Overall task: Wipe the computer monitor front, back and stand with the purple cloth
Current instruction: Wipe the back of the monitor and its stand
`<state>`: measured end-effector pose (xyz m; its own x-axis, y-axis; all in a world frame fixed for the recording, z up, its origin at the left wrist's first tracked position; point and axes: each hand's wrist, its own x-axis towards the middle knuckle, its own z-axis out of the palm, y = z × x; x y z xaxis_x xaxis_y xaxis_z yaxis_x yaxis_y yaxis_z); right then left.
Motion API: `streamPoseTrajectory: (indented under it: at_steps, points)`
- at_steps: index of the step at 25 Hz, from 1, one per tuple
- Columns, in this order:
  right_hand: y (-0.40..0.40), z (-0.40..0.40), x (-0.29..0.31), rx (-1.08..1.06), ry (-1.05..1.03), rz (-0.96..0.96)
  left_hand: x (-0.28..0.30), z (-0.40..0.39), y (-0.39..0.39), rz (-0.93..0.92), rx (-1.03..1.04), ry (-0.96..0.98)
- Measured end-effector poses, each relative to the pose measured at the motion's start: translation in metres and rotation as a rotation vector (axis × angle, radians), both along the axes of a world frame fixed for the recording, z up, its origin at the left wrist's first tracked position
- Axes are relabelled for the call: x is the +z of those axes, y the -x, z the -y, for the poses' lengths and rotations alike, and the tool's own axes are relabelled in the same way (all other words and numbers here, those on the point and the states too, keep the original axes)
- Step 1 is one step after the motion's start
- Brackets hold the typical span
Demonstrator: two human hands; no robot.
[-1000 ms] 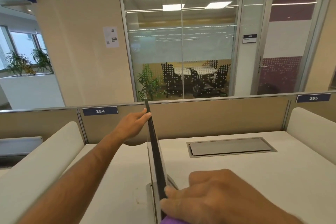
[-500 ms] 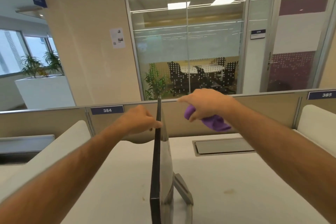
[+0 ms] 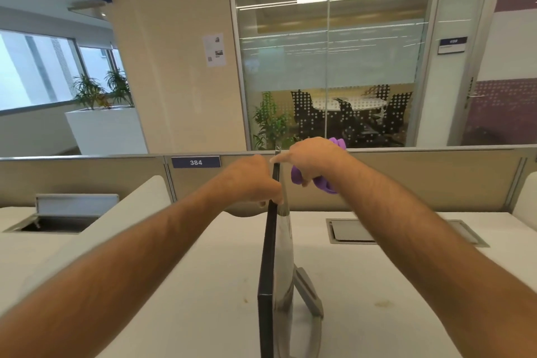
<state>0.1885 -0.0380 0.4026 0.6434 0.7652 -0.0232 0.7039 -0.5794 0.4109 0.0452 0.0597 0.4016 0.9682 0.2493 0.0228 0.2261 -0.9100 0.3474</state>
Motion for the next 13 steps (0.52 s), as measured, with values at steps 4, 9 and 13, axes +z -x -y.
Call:
streamPoseTrajectory:
  at_steps: [4, 9, 13]
  points:
    - [0.002, -0.004, -0.002, 0.002, 0.025, 0.075, 0.002, 0.000, -0.003, -0.010, 0.003, -0.007]
    - [-0.003, -0.002, -0.004, -0.011, 0.037, 0.123, 0.004, -0.016, -0.003, -0.017, 0.038, -0.046]
    - [-0.009, 0.004, -0.003, -0.045, 0.011, 0.107, 0.005, -0.040, -0.004, -0.006, 0.017, -0.108]
